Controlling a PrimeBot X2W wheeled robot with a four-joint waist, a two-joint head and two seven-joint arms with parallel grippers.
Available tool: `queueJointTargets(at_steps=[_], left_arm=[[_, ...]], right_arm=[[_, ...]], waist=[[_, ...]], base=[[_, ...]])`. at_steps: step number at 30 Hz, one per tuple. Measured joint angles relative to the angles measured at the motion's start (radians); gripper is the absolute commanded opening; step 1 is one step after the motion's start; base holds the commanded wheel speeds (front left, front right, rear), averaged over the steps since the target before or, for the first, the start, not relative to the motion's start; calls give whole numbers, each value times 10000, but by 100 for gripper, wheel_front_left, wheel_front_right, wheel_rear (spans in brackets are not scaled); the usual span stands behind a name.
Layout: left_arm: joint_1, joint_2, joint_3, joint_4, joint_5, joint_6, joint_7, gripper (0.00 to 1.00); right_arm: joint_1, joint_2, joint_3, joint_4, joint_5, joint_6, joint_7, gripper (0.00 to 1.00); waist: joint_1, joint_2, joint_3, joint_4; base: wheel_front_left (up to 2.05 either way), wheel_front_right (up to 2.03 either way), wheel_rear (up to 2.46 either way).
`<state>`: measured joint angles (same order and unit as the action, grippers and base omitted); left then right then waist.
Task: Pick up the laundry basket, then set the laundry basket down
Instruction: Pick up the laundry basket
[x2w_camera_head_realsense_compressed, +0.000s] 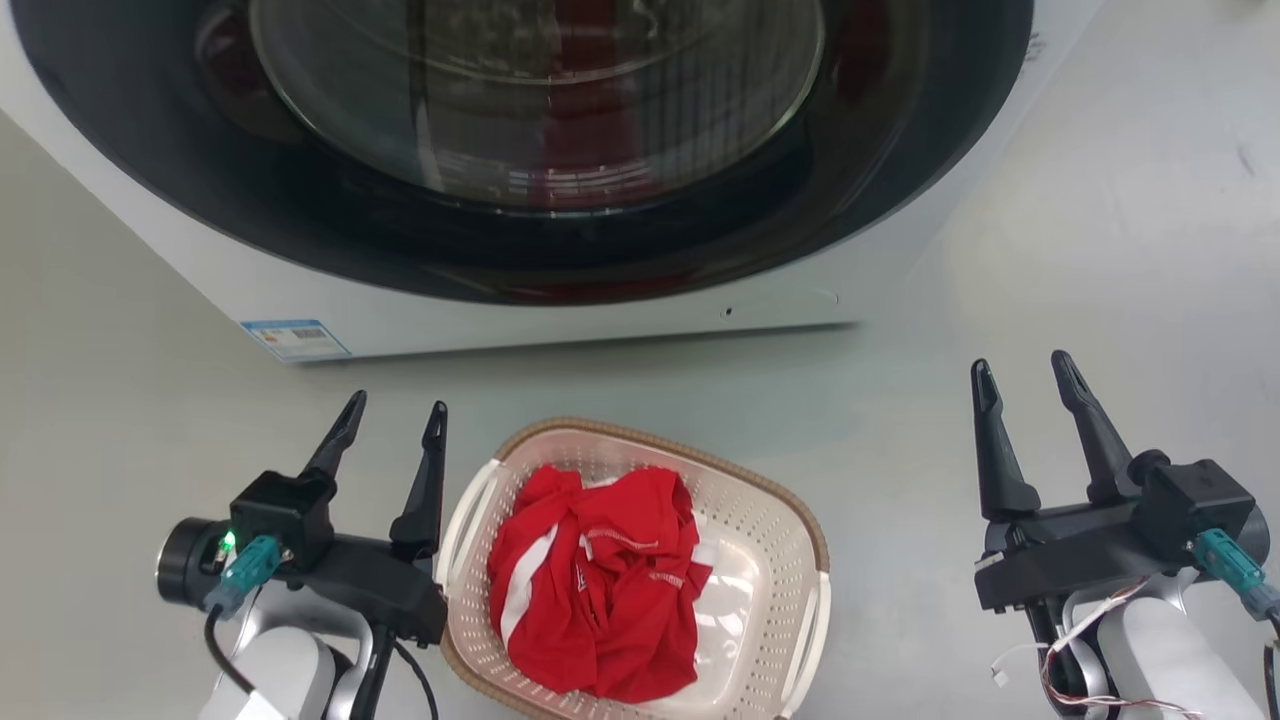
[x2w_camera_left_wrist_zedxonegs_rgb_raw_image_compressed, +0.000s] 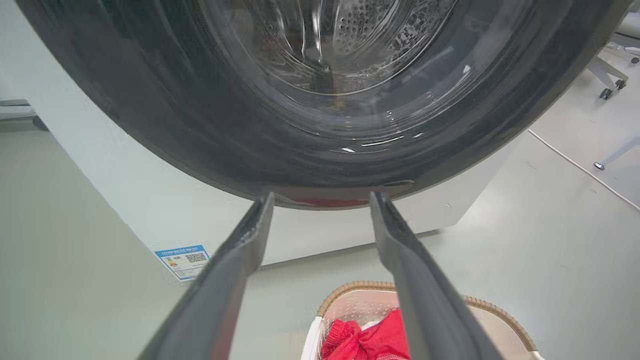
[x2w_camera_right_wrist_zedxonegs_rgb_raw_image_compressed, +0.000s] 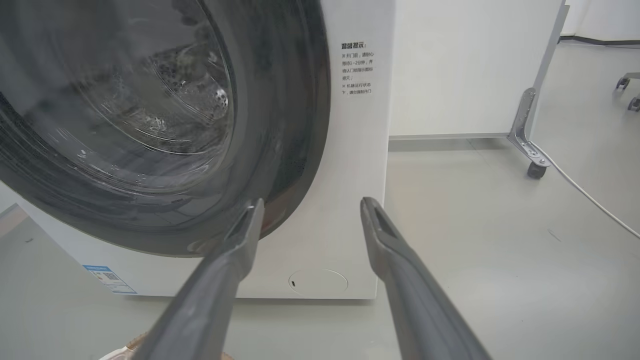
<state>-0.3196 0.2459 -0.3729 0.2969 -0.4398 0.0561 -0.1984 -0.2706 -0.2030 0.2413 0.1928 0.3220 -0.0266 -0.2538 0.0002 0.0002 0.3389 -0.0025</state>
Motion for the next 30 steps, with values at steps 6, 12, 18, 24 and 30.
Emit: queueJointTargets(at_steps=[6,12,18,24,30], left_arm=[[-559,-42,-228,504,0,-307,366,100],[-1106,-15,-353,1058,0,-566,723,100],[-1641,36,-510,1620,4,-832,1193,100],[-2249,123,-514,2119,15,-989,1453,100],[-2581,196,-407,2867,4,-1003,1559,100]], right_arm=[[-336,150,-33,-242,-59,0,-2,100],[-768,282,-77,-401,-61,4,-27,100],[-1133,403,-109,-568,-100,17,-29,100],[-1494,527,-176,-658,-146,90,-29,100],[-1662,621,-226,-541,-148,153,-29,100]], waist=[[0,0,884,-42],[1,0,1773,-134],[0,1,2666,-267],[0,0,3558,-405],[0,1,4306,-555]], base=[[0,0,0],[0,0,0],[0,0,0],[0,0,0],[0,0,0]])
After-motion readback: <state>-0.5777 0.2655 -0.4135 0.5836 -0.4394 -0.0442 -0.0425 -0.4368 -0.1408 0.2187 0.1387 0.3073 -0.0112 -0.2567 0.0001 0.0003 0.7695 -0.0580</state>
